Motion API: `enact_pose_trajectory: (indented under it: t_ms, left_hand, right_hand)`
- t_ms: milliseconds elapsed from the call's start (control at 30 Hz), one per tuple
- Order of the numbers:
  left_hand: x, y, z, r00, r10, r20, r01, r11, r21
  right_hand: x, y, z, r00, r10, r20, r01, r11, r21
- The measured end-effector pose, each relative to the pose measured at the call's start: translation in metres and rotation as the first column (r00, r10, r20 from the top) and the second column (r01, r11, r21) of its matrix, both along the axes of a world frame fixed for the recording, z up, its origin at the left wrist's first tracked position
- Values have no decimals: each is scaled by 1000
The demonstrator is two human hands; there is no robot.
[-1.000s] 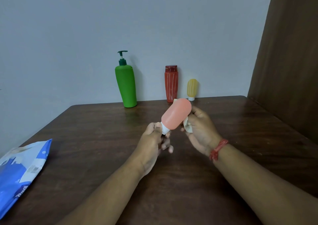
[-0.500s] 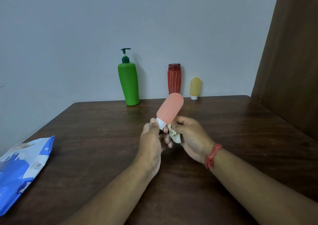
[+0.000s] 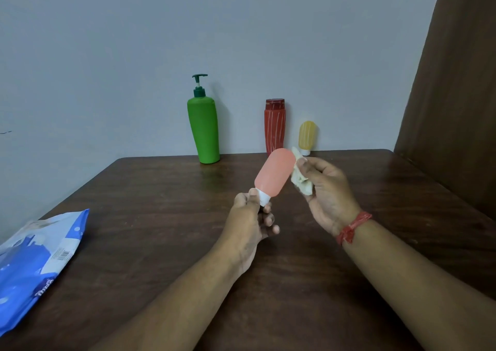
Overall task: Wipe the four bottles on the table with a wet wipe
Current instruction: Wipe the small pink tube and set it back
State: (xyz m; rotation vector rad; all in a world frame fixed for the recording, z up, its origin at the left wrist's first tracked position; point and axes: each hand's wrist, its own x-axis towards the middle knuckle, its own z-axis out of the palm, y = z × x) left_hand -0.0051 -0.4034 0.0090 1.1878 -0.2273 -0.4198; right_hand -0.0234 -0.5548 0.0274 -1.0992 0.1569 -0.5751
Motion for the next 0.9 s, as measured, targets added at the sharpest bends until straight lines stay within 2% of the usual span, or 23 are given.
enact_pose_trajectory:
  t_ms: [167, 300, 433, 533, 667, 733, 800, 900]
  left_hand:
    - [3, 3, -1, 999, 10, -43, -12, 999, -46]
    - [9, 6, -3, 998, 37, -47, -41, 996, -85]
    - [8, 6, -2, 1000, 29, 4, -28, 998, -65]
    - [7, 4, 0, 1000, -5, 22, 7, 999, -51]
    - [2, 4, -1, 996, -89, 0, 89, 996, -29]
    - [0, 4, -2, 993, -113, 15, 113, 994, 11]
    - [1, 3, -3, 993, -119, 15, 118, 993, 19]
    - [5, 4, -5, 996, -90, -10, 90, 995, -36]
  right_hand:
    - [0, 14, -12, 999, 41, -24, -45, 970, -237]
    - [1, 23, -24, 992, 61, -114, -108, 876, -471]
    - [1, 23, -28, 965, 197, -174, -254, 868, -427]
    - [0, 17, -23, 986, 136, -101, -165, 905, -393]
    - [-1, 6, -7, 998, 53, 28, -50, 991, -125]
    - [-1, 0, -3, 998, 25, 50, -20, 996, -81]
    - [-1, 2, -5, 999, 27, 39, -21, 989, -147]
    - [0, 13, -14, 998, 59, -22, -63, 938, -340]
